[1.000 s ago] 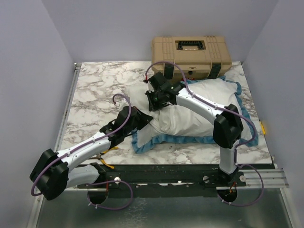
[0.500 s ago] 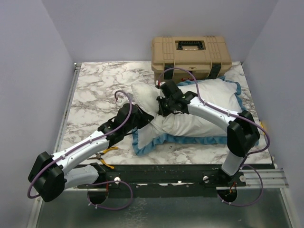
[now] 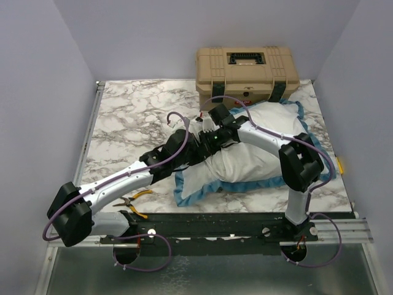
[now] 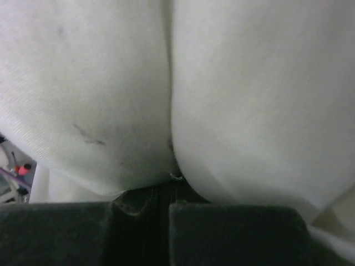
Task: Put the pillow into the pillowcase
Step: Stuff the pillow into the pillowcase.
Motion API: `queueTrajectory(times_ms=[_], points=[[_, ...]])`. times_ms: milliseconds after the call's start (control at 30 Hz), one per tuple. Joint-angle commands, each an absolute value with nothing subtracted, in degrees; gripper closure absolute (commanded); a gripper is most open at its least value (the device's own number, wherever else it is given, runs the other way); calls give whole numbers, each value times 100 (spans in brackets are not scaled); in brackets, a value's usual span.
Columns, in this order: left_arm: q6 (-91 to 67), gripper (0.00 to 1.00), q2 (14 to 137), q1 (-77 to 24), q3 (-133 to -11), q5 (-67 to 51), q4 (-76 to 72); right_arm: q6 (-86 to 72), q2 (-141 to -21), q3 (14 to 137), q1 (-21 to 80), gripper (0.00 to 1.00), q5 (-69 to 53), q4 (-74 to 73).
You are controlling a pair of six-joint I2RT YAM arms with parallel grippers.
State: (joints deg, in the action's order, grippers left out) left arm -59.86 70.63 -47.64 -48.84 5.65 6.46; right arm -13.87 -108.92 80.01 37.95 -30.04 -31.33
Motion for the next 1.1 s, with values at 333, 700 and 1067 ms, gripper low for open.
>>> queueTrajectory(times_ms=[333,700,1067], points=[[-4820,100,8162,-5406,-8261,2595,1354,-1576,-11086,6513,3968,100,-1253,-5352],[-3352,35,8518,-5257,-8963,2635,3428,-1724,-10944,5555,3877,100,-2699,-4669],[-4417,32,6734,-2992,-6017,431,3487,-1832,-10943,5463,3779,100,-2864,-4482]])
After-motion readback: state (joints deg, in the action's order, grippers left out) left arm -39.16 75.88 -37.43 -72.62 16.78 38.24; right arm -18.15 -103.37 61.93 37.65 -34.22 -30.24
